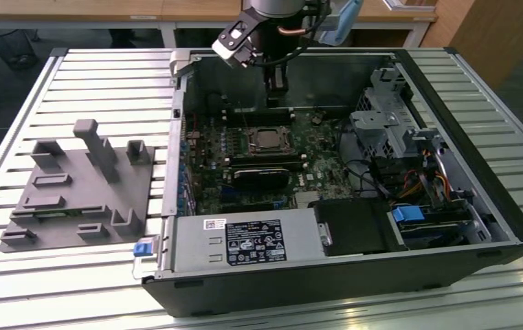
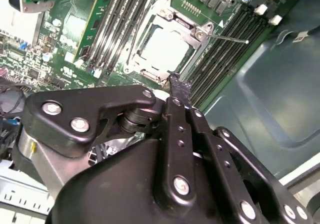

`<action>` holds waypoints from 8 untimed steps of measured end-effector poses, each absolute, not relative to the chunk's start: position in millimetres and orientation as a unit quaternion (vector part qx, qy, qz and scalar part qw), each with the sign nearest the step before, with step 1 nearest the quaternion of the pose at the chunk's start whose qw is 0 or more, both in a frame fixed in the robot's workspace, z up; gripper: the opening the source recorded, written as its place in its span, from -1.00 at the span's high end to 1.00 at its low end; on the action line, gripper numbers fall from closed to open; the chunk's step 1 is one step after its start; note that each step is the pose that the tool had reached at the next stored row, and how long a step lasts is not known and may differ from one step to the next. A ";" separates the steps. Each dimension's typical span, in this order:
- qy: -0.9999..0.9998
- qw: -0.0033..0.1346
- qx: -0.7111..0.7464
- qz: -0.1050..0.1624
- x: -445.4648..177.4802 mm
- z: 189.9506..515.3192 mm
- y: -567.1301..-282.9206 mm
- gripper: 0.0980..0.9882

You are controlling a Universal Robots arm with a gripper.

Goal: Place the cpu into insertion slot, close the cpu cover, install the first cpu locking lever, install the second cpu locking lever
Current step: 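Install the first cpu locking lever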

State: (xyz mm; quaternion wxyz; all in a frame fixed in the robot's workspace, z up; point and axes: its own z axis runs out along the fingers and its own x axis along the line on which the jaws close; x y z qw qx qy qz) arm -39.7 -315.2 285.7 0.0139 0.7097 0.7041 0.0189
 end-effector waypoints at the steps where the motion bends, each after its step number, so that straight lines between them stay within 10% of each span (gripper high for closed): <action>1: 0.704 0.014 0.709 0.019 -39.7 285.7 -315.3 0.98; 8: 0.743 0.013 0.669 0.020 -39.8 285.2 -315.3 0.98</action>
